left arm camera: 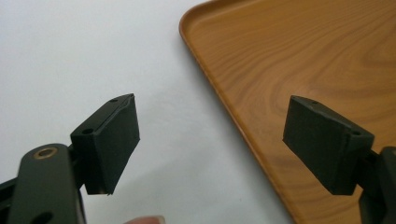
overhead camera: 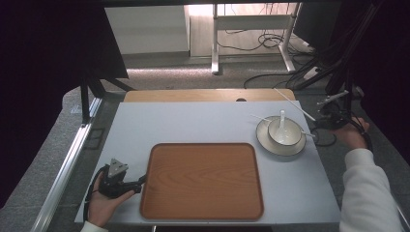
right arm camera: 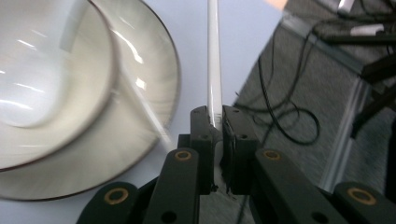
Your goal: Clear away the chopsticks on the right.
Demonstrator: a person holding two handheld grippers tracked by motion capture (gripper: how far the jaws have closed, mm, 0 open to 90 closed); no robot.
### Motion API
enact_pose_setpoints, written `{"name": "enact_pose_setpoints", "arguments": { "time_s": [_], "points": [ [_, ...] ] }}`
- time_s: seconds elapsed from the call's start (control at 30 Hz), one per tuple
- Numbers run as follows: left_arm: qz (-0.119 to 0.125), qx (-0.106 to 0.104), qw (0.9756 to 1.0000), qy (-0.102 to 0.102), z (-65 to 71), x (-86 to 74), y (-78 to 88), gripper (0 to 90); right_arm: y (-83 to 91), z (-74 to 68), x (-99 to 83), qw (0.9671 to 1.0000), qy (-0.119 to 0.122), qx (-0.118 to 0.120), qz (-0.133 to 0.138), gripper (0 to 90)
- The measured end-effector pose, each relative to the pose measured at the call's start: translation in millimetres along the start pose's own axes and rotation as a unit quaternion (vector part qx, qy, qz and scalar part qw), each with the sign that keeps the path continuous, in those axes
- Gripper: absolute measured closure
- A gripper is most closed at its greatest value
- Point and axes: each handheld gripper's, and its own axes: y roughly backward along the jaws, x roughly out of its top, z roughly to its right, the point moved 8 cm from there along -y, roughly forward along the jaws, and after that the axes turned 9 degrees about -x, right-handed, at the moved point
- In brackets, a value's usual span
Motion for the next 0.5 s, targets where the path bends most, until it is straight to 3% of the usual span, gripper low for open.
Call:
{"name": "enact_pose_setpoints", "arguments": {
  "time_s": [0.1,0.27,0.5],
  "points": [
    [0.008,-0.006,0.9999,-0.004,2.7,5.0,0.7,18.1,21.1,-8.6,-0.2,0.9994,-0.012,0.009,0.031,84.1],
    [0.013,-0.016,0.9998,-0.006,5.9,9.3,-0.9,18.1,56.1,-28.1,-5.1,0.9979,-0.017,0.022,0.058,84.1],
    [0.02,-0.023,0.9995,-0.009,10.4,13.9,-0.7,18.1,96.2,-72.1,-19.3,0.9948,-0.021,0.047,0.088,84.1]
  ]
}}
